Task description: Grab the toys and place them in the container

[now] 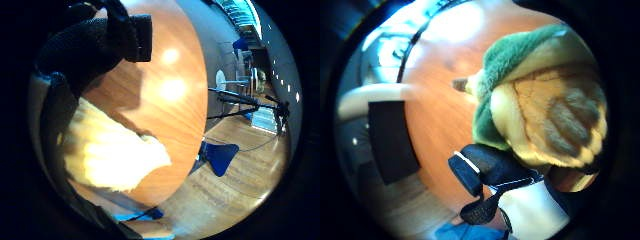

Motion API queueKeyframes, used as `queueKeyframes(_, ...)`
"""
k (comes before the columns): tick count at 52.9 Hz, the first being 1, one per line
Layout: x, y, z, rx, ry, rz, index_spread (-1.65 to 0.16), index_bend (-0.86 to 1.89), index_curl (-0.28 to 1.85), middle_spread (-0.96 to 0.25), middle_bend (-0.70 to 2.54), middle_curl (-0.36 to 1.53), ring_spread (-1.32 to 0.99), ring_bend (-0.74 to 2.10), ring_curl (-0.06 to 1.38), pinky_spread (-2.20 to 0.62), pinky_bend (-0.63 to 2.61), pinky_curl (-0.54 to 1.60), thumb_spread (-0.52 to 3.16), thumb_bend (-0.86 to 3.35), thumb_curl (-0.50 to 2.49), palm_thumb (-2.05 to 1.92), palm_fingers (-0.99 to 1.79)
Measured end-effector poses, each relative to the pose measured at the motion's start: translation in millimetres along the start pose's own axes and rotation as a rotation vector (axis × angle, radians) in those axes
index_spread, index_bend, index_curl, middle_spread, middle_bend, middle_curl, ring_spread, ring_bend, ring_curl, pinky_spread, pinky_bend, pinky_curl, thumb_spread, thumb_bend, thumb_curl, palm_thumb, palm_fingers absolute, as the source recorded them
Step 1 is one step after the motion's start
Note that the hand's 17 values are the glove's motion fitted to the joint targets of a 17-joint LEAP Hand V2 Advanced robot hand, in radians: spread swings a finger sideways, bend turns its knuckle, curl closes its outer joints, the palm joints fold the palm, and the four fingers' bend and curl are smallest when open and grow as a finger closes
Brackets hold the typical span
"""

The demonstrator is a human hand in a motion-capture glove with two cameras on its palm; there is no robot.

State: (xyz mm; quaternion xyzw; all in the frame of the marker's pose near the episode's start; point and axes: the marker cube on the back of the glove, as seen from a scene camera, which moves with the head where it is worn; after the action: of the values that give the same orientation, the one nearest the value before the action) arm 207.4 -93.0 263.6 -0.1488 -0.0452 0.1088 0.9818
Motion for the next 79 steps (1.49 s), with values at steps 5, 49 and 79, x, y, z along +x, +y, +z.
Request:
queueKeyframes(5, 1, -1, 1, 0.029, -0.019, -0.015, -0.30, 0.07, 0.15, -0.02, 0.30, 0.40, -0.04, 0.74, 0.29, 0.03, 1.02, 0.33, 0.93, -0.07, 0.20, -0.08, 0.01)
queueKeyframes(49, -91, 65, -196, 0.345, -0.015, -0.119, -0.33, 0.14, 0.10, -0.34, 0.73, 0.65, -0.38, 1.28, 0.49, -0.41, 1.14, 0.42, 1.15, -0.03, 0.25, 0.02, 0.95)
queueKeyframes(79, -305, 144, -263, 0.372, -0.009, -0.328, -0.32, 0.12, 0.06, -0.35, 0.65, 0.69, -0.39, 1.22, 0.48, -0.42, 1.10, 0.42, 1.14, -0.04, 0.23, -0.04, 0.98)
